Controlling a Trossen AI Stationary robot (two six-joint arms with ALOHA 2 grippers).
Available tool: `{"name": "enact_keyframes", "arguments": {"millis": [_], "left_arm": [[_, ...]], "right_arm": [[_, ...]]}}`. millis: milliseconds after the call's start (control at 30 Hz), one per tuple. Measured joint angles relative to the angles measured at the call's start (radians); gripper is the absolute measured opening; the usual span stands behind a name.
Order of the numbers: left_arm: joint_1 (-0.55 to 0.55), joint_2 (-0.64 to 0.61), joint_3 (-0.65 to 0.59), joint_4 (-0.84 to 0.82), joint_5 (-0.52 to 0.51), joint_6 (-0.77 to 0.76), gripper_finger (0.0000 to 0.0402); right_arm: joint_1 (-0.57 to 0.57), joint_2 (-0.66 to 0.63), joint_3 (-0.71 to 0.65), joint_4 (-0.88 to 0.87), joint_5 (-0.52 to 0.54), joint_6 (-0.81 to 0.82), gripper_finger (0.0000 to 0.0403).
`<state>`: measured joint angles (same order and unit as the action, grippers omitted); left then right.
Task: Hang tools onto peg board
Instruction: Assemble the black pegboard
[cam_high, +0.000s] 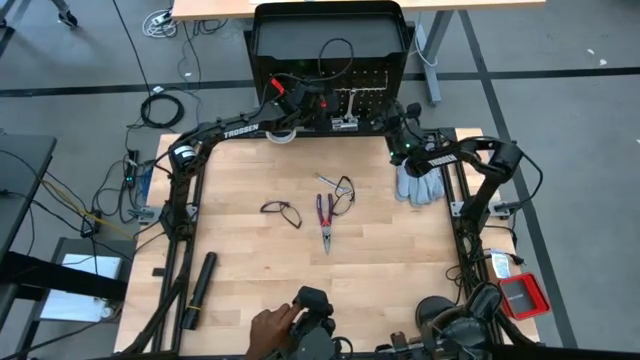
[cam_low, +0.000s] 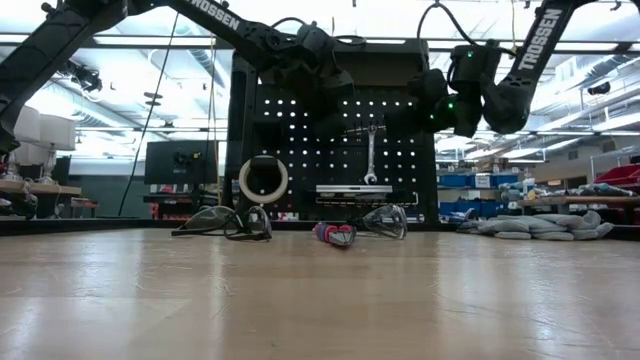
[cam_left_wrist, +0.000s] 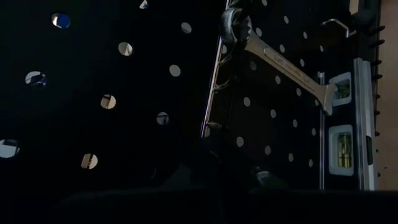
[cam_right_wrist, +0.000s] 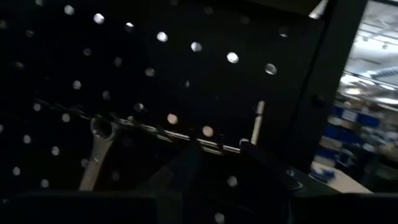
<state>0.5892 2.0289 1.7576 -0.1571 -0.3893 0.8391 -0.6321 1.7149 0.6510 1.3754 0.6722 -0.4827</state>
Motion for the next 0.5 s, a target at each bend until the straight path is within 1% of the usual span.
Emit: {"name": "enact_keyframes", "arguments": {"millis": [67,167,300,367,500], "left_arm": [[0.0,0.0,0.0,0.0,0.0,0.001,0.0011],[0.0,0.0,0.0,0.0,-0.001,0.001,0.0011],[0.0,0.0,0.0,0.0,-0.001,0.001,0.0011],[0.0,0.0,0.0,0.0,-0.002,0.001,0.0011],[0.0,0.0,0.0,0.001,-0.002,0.001,0.0011]], "right_arm": [[0.031,0.0,0.0,0.0,0.035,-0.021,0.012],[0.07,0.0,0.0,0.0,0.052,-0.072,0.0119],[0.051,0.0,0.004,-0.001,0.115,-0.069,0.0113],[0.032,0.0,0.004,-0.001,0.099,-0.048,0.0109],[0.006,0.0,0.004,-0.001,0.028,-0.005,0.0105]]}}
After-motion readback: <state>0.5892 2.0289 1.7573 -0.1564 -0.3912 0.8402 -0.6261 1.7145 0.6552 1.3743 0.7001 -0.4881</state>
